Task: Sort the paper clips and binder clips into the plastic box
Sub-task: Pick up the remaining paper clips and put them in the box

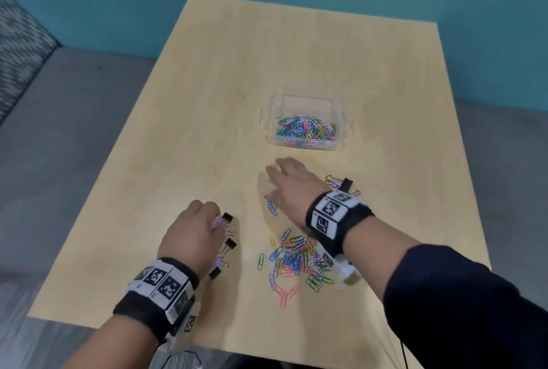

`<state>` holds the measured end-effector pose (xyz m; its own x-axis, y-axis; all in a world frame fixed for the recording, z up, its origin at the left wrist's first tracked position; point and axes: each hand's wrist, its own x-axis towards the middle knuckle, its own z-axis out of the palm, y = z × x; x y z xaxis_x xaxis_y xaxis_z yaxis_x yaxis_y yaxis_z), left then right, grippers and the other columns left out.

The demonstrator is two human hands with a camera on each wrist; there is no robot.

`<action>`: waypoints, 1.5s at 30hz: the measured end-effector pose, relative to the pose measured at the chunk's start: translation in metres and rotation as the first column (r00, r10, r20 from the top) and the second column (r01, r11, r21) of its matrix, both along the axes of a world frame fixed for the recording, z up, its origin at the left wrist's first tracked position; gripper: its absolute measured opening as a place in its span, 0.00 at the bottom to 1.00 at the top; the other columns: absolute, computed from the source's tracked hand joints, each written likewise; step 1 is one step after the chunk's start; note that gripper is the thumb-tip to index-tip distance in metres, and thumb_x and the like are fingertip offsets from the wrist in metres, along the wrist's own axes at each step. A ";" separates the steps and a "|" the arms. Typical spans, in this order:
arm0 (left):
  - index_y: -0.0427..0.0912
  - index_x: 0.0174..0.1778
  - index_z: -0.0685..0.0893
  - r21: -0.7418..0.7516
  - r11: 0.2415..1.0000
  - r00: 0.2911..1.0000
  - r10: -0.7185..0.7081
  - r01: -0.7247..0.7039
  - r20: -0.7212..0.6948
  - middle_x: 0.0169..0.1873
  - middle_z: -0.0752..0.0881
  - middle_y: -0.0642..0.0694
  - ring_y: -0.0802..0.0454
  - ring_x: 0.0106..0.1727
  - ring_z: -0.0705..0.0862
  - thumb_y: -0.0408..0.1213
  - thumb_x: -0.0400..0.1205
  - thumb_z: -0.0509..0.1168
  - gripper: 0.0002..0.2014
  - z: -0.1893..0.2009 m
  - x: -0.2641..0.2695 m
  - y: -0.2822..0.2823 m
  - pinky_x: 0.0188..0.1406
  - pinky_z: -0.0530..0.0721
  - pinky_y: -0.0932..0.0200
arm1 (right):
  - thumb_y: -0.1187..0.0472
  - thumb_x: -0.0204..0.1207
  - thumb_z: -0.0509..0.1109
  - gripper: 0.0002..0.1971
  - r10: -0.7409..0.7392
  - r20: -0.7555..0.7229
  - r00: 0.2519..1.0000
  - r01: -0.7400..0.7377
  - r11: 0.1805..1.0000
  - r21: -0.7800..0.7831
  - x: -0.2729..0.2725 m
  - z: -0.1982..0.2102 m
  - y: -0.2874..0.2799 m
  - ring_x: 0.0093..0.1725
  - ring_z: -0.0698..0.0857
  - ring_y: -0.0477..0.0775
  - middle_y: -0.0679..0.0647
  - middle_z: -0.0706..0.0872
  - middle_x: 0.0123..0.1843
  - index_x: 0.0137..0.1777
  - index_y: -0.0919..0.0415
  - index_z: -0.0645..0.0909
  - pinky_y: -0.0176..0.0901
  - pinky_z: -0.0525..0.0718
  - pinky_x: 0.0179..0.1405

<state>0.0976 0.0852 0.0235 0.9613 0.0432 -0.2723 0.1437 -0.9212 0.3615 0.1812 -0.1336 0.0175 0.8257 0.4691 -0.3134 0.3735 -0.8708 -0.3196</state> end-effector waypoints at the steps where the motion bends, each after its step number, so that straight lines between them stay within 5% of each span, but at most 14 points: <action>1: 0.47 0.43 0.78 -0.008 1.000 0.999 -0.001 0.002 0.040 0.39 0.74 0.52 0.52 0.35 0.76 0.39 0.80 0.62 0.01 0.002 -0.005 0.001 0.28 0.73 0.57 | 0.50 0.83 0.56 0.29 -0.007 -0.029 1.000 0.006 0.999 -0.031 0.008 -0.005 0.003 0.82 0.50 0.64 0.63 0.55 0.83 0.81 0.60 0.56 0.60 0.62 0.78; 5: 0.43 0.43 0.81 -0.080 0.988 0.979 -0.114 0.129 0.171 0.40 0.76 0.49 0.46 0.38 0.76 0.39 0.79 0.56 0.09 0.006 -0.030 -0.004 0.33 0.76 0.54 | 0.42 0.81 0.50 0.34 0.039 -0.025 0.999 -0.043 0.980 -0.195 0.007 -0.024 0.009 0.82 0.46 0.67 0.65 0.50 0.84 0.80 0.64 0.55 0.62 0.59 0.78; 8: 0.42 0.47 0.82 -0.039 0.949 0.933 -0.300 0.314 0.198 0.45 0.79 0.47 0.45 0.43 0.79 0.36 0.76 0.61 0.07 0.007 -0.056 -0.022 0.38 0.83 0.48 | 0.48 0.82 0.56 0.34 0.015 -0.011 1.000 -0.017 0.986 -0.167 -0.012 -0.025 0.009 0.83 0.46 0.65 0.63 0.46 0.85 0.82 0.63 0.49 0.58 0.57 0.80; 12: 0.45 0.51 0.84 0.015 0.889 0.878 -0.455 0.458 0.150 0.47 0.81 0.48 0.47 0.43 0.79 0.33 0.67 0.73 0.16 0.002 -0.080 -0.046 0.40 0.84 0.54 | 0.66 0.75 0.59 0.27 -0.117 0.128 0.985 0.126 0.990 -0.061 -0.020 -0.007 -0.007 0.77 0.62 0.62 0.62 0.68 0.76 0.75 0.66 0.66 0.53 0.65 0.75; 16: 0.47 0.48 0.83 0.015 0.878 0.871 -0.476 0.478 0.123 0.46 0.81 0.50 0.49 0.42 0.79 0.35 0.66 0.73 0.15 -0.005 -0.089 -0.052 0.38 0.84 0.56 | 0.69 0.72 0.59 0.26 0.075 0.112 0.991 -0.070 0.996 -0.048 -0.034 -0.006 -0.011 0.75 0.66 0.65 0.64 0.71 0.73 0.73 0.68 0.69 0.54 0.67 0.74; 20: 0.48 0.50 0.84 0.006 0.870 0.867 -0.492 0.493 0.076 0.47 0.82 0.51 0.50 0.41 0.79 0.37 0.67 0.73 0.15 -0.004 -0.092 -0.052 0.38 0.83 0.58 | 0.50 0.83 0.54 0.33 0.143 0.032 0.989 -0.137 0.981 -0.134 -0.040 -0.017 0.009 0.84 0.46 0.61 0.61 0.48 0.85 0.83 0.65 0.48 0.59 0.50 0.82; 23: 0.49 0.52 0.84 0.002 0.879 0.875 -0.476 0.478 0.083 0.48 0.81 0.52 0.51 0.43 0.79 0.38 0.67 0.73 0.17 -0.001 -0.093 -0.049 0.39 0.83 0.59 | 0.43 0.84 0.48 0.36 0.134 -0.014 0.991 -0.133 0.958 -0.255 -0.044 -0.014 0.023 0.84 0.41 0.61 0.62 0.42 0.85 0.83 0.64 0.44 0.60 0.44 0.81; 26: 0.48 0.52 0.85 0.010 0.881 0.875 -0.471 0.473 0.114 0.48 0.82 0.52 0.51 0.43 0.79 0.37 0.67 0.72 0.16 0.002 -0.092 -0.044 0.42 0.81 0.59 | 0.44 0.83 0.53 0.36 0.107 -0.033 0.994 -0.112 0.953 -0.283 -0.068 -0.007 0.019 0.82 0.48 0.66 0.65 0.48 0.84 0.82 0.66 0.49 0.65 0.52 0.79; 29: 0.46 0.51 0.84 0.030 0.888 0.879 -0.459 0.460 0.130 0.48 0.81 0.50 0.49 0.43 0.80 0.39 0.73 0.60 0.13 -0.002 -0.091 -0.041 0.48 0.73 0.57 | 0.45 0.81 0.57 0.30 0.146 0.056 0.988 -0.129 0.964 -0.230 -0.082 0.002 0.004 0.76 0.62 0.68 0.64 0.64 0.77 0.76 0.64 0.62 0.65 0.62 0.74; 31: 0.45 0.50 0.84 0.019 0.893 0.887 -0.448 0.449 0.108 0.48 0.81 0.50 0.49 0.42 0.81 0.40 0.74 0.57 0.13 -0.004 -0.092 -0.041 0.48 0.73 0.56 | 0.47 0.81 0.56 0.28 0.065 0.093 0.994 -0.047 0.982 -0.185 -0.073 0.004 -0.004 0.78 0.61 0.67 0.64 0.64 0.78 0.76 0.63 0.62 0.64 0.60 0.76; 34: 0.46 0.50 0.85 0.018 0.896 0.892 -0.442 0.443 0.094 0.49 0.81 0.50 0.50 0.42 0.81 0.37 0.72 0.67 0.11 -0.003 -0.090 -0.042 0.43 0.82 0.55 | 0.46 0.82 0.55 0.30 -0.033 0.069 0.997 0.046 0.979 -0.197 -0.050 -0.003 -0.011 0.81 0.55 0.65 0.64 0.57 0.82 0.79 0.61 0.58 0.63 0.57 0.77; 38: 0.45 0.51 0.85 -0.009 0.892 0.887 -0.448 0.452 0.111 0.48 0.82 0.50 0.49 0.42 0.81 0.35 0.68 0.76 0.16 0.001 -0.085 -0.046 0.42 0.84 0.56 | 0.45 0.80 0.56 0.30 0.011 0.080 0.997 0.008 0.972 -0.234 -0.050 -0.018 -0.009 0.79 0.57 0.67 0.63 0.58 0.82 0.77 0.62 0.60 0.66 0.60 0.74; 41: 0.47 0.51 0.85 -0.017 0.899 0.893 -0.434 0.439 0.116 0.49 0.82 0.51 0.51 0.42 0.80 0.35 0.70 0.74 0.14 0.003 -0.083 -0.045 0.42 0.82 0.59 | 0.44 0.79 0.59 0.31 0.015 0.129 0.991 0.014 0.976 -0.219 -0.064 -0.023 -0.003 0.78 0.60 0.69 0.64 0.61 0.81 0.76 0.62 0.62 0.68 0.61 0.74; 45: 0.47 0.52 0.84 0.001 0.892 0.888 -0.449 0.451 0.098 0.49 0.81 0.51 0.50 0.43 0.81 0.41 0.75 0.59 0.13 -0.003 -0.082 -0.042 0.46 0.76 0.59 | 0.44 0.77 0.61 0.32 -0.088 0.190 0.978 0.130 0.967 -0.219 -0.063 -0.024 -0.002 0.75 0.64 0.68 0.63 0.67 0.76 0.77 0.61 0.63 0.71 0.61 0.72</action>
